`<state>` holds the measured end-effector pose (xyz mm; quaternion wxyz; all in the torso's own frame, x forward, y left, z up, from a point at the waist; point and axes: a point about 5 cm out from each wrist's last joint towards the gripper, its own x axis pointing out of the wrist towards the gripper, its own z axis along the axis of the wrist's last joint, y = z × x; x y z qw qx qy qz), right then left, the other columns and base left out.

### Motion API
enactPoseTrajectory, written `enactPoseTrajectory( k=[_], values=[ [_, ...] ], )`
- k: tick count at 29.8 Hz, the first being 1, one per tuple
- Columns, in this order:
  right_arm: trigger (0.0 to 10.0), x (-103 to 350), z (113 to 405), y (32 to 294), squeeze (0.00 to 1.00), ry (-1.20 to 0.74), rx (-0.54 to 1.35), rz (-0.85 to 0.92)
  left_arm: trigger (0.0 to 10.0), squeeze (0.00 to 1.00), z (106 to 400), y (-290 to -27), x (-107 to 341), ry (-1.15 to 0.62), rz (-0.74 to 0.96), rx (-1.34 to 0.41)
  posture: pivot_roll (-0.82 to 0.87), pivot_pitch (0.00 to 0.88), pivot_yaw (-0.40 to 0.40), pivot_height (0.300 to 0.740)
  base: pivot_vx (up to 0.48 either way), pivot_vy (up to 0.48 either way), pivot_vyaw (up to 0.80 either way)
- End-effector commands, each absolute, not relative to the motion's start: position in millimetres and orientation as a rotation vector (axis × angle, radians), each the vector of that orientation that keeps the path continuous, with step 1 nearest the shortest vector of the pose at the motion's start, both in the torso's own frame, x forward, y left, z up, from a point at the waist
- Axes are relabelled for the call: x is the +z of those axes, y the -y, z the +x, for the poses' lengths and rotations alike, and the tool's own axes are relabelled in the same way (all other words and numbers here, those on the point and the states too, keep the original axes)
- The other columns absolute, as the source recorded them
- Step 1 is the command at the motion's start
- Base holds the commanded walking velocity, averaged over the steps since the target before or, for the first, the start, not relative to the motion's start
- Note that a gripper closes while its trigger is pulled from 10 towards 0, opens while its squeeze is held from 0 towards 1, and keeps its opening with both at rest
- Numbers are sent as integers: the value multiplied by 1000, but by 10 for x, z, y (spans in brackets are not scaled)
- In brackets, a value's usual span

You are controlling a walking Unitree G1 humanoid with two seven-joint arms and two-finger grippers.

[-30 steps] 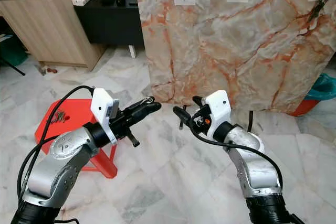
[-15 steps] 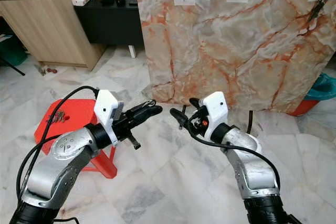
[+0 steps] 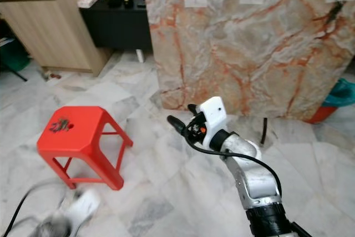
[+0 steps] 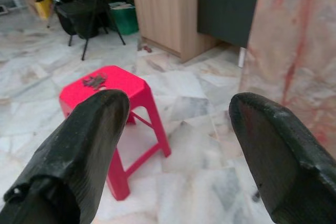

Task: Hang keys on a hook

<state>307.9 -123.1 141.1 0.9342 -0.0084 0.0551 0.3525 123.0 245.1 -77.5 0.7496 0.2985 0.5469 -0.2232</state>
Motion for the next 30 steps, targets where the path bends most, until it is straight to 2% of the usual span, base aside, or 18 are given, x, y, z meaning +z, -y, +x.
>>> enactPoseTrajectory(
  k=[1,2,3,5,7,8,9,11,14,15,17,19,22,25,26,27,29,30],
  values=[
    [10000,1428,3088,1169,0,-118,741,-30,10000,0,783,-2529,-930,-1389,633,-536,122,107,35,740,0,0,0],
    [10000,1427,3089,1150,0,-120,748,-33,10000,0,588,-2542,-980,-1463,640,-573,118,107,35,740,0,0,0],
    [10000,1421,3093,1126,0,-127,757,-47,10000,0,355,-2541,-1025,-1562,558,-564,110,103,32,740,0,0,0],
    [10000,1420,3095,1123,0,-129,758,-50,10000,0,322,-2535,-1040,-1575,500,-525,110,103,32,740,0,0,0],
    [10000,1422,3095,1120,0,-130,760,-49,10000,0,310,-2493,-1064,-1570,320,-383,110,101,30,740,0,0,0],
    [10000,1433,3097,1105,0,-129,766,-51,10000,0,362,-2565,-1062,-1551,599,-516,114,97,25,740,0,0,0],
    [10000,1436,3098,1100,0,-129,768,-52,10000,0,377,-2589,-1058,-1541,677,-560,114,97,25,740,0,0,0],
    [10000,1427,3103,1086,0,-136,769,-57,10000,0,427,-2540,-1070,-1527,483,-453,108,92,25,740,0,0,0],
    [10000,1413,3094,1051,0,-144,783,-66,10000,0,545,-2583,-1058,-1489,704,-563,102,79,24,740,0,0,0],
    [10000,1413,3092,1046,0,-144,785,-67,10000,0,547,-2585,-1057,-1490,697,-559,102,79,24,740,0,0,0],
    [10000,1417,3091,1049,0,-141,783,-66,10000,0,734,-2457,-1061,-1405,454,-401,96,65,27,740,0,0,0],
    [10000,1412,3094,1057,0,-142,780,-70,10000,0,808,-2465,-1048,-1363,623,-490,96,63,26,740,0,0,0],
    [10000,1407,3096,1060,0,-143,777,-70,10000,0,1001,-2468,-1006,-1288,610,-415,88,49,31,740,0,0,0],
    [10000,1402,3085,1062,0,-143,773,-70,10000,0,1443,-2491,-843,-1031,719,-287,90,45,24,740,0,0,0],
    [10000,1375,3065,1050,0,-152,776,-67,10000,0,1771,-2462,-671,-852,548,-137,93,44,22,740,0,0,0],
    [10000,1364,3058,1045,0,-156,778,-66,10000,0,1876,-2460,-601,-788,480,-89,93,44,22,740,0,0,0],
    [10000,1353,3051,1039,0,-159,779,-67,10000,0,1997,-2452,-500,-704,454,-70,94,41,19,740,0,0,0],
    [10000,1331,3037,1031,0,-165,782,-74,10000,0,2184,-2392,-318,-563,446,-91,99,39,19,740,0,0,0]
  ],
)
